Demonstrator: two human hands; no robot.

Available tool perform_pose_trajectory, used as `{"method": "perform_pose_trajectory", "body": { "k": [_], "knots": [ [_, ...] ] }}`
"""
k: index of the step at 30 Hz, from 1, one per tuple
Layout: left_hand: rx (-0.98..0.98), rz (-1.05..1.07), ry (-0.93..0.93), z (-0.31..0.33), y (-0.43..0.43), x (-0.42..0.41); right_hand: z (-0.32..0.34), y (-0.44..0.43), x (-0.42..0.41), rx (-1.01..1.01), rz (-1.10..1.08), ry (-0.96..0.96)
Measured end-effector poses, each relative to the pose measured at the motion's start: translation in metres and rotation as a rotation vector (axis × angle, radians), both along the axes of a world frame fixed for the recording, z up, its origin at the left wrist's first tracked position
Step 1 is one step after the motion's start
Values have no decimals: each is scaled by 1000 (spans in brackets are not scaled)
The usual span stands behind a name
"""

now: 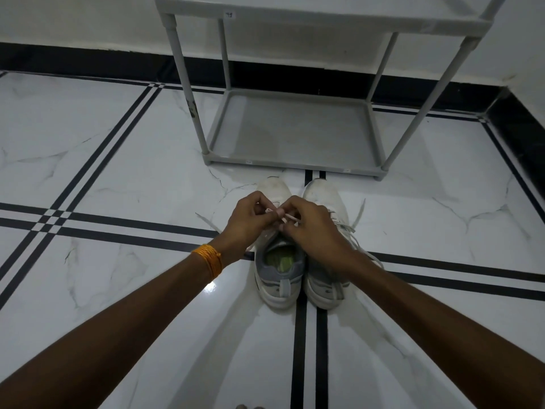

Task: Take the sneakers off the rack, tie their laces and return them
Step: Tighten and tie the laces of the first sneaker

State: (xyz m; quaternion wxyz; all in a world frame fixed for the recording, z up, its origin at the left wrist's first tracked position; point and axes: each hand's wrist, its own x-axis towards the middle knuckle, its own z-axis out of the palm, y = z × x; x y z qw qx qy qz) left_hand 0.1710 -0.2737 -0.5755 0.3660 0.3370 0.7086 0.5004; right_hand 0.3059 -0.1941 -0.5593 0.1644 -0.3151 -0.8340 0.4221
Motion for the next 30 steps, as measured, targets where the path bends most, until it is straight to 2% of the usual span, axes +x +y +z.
{"method": "perform_pose_trajectory", "body": {
  "k": [3,6,8,12,14,17,19,20,24,25,27,30],
  "knots": [
    [22,-33,-35,5,0,-2,-1,3,-2,28,-27,23],
    [32,-95,56,5,-3,-9,-3,7,-3,84,-13,1],
    [42,-158,239,5,-5,-11,-5,6,-3,106,-12,-34],
    [143,-213,751,9,-7,-5,-10,3,-6,200,-19,-149],
    [109,-225,965,10,-4,-1,-10,6,-7,214,-13,-178],
    [13,-293,1094,11,-1,2,-8,12,-8,204,23,-198],
    [-32,-317,1019,15,0,2,-8,12,-6,215,17,-192],
    [-74,-305,912,18,2,1,-9,12,-6,225,10,-180],
    [-253,-249,104,27,8,-11,-6,13,-1,324,-57,-172],
    [-262,-233,-19,28,8,-12,-3,13,0,357,-74,-164],
    [-262,-205,-117,28,7,-12,5,10,2,442,-58,-109],
    [-247,-199,-146,23,6,-11,13,5,4,557,19,-75]
  ]
}}
